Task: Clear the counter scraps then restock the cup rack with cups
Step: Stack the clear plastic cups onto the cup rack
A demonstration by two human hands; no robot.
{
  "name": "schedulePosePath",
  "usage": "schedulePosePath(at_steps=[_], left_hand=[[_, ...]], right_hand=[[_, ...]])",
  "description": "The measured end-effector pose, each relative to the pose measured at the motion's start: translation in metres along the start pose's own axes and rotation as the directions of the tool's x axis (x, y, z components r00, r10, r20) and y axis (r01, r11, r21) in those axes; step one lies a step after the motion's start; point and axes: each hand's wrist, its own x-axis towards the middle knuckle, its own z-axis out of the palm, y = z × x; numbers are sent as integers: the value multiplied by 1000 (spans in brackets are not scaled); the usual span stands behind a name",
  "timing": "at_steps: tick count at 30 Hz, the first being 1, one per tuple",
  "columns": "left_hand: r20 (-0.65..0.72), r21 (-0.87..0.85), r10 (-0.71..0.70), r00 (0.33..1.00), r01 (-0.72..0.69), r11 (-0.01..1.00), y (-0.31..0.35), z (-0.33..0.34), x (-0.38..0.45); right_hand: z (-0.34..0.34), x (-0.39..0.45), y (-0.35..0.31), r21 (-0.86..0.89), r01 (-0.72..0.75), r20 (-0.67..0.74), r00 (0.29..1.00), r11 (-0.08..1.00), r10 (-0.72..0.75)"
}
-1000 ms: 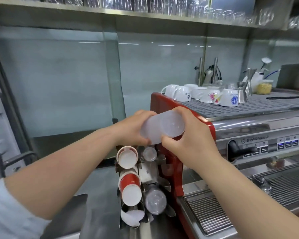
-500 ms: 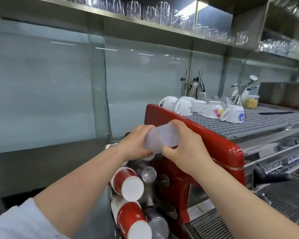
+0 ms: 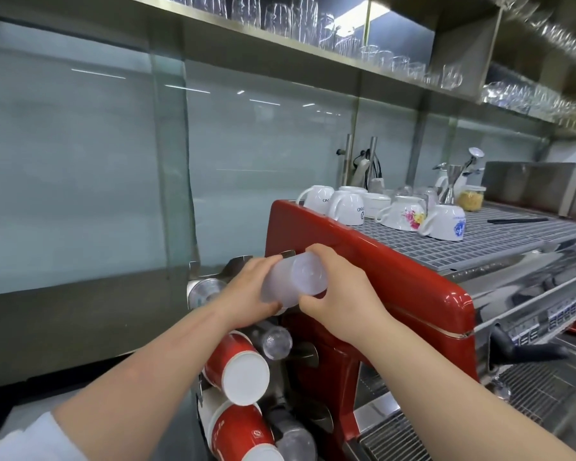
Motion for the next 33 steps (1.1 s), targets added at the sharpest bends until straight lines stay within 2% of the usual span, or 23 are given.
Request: schedulePosePath(at_steps=[6,19,28,33], left_hand=[[38,-4,-61,997,61,998,-12,0,0],[14,-17,-80,997,80,997,-18,1,1],[48,68,-139,989,136,988,-27,8,11],[74,106,-105,992,96,990,-26,-1,14]], right_hand=[[8,13,1,-16,2,50,999,1000,-1],[25,29,12,-42,23,36,999,999,-21],[41,32,24,-57,-17,30,999,998,19],[50,37,27,-11,-50,-17,999,999,50]])
